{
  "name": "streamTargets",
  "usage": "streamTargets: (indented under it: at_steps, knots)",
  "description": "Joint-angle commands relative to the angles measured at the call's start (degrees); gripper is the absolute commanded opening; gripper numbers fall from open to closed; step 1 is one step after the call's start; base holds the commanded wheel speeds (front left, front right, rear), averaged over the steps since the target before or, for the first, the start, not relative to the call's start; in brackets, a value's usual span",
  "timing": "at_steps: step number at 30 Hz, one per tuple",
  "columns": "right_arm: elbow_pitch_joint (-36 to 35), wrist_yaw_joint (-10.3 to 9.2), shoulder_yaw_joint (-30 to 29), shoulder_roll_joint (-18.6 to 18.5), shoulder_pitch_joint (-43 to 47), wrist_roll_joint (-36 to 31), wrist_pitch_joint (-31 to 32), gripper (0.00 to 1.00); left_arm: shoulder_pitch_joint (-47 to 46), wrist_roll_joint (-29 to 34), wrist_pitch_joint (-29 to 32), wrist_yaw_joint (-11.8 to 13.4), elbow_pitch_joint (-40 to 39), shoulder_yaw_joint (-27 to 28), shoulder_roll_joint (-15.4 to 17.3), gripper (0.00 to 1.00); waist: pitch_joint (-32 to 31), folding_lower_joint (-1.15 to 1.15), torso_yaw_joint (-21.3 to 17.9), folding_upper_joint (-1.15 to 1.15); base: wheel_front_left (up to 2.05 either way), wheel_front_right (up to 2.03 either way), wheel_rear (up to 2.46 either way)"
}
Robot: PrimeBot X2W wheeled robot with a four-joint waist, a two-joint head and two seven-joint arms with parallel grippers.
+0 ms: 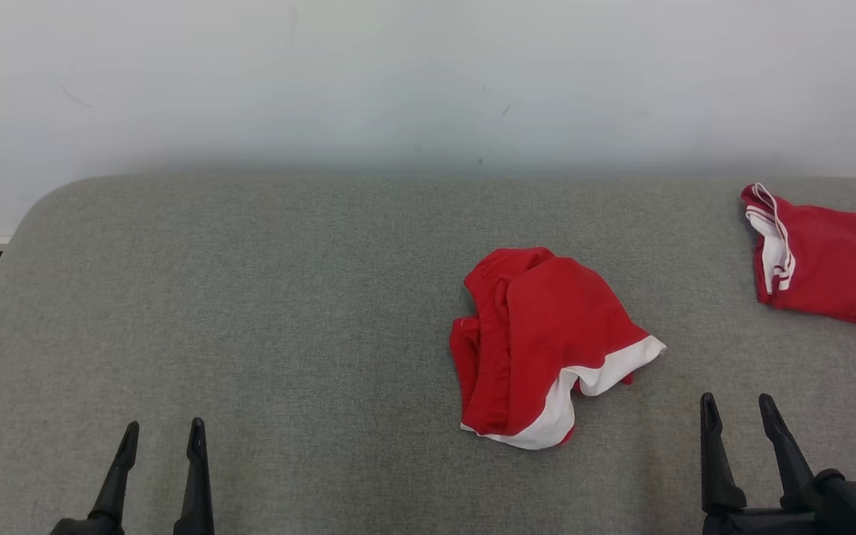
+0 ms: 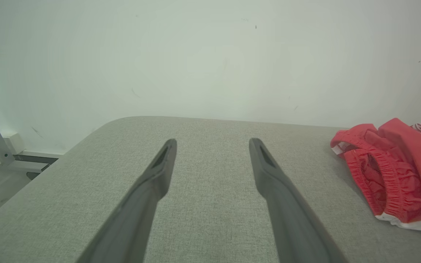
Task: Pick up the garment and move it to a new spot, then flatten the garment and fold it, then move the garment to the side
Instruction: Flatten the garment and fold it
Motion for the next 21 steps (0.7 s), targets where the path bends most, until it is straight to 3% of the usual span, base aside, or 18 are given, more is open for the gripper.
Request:
streamTargets:
  at_steps: [1, 10, 21]
  knots:
    - [0.12, -0.14, 0.03, -0.01, -0.16, 0.3, -0.32, 1.0, -0.38, 0.44, -0.18, -0.32, 0.17, 0.34, -0.2, 1.0, 0.05, 0.0, -0.05, 0.0, 0.0, 0.0, 0.0]
    - [0.15, -0.14, 0.13, -0.01, -0.75, -0.13, -0.27, 1.0, -2.43, 1.09, -0.17, -1.0, 0.09, 0.81, -0.83, 1.0, 0.36, 0.0, -1.09, 0.0, 0.0, 0.0, 0.0]
    - [0.36, -0.14, 0.78, -0.01, -2.35, -0.04, -0.25, 1.0, -14.17, 0.2, 1.3, -3.12, 4.43, -8.71, -0.16, 1.0, 2.78, 0.0, -5.59, 0.0, 0.0, 0.0, 0.0]
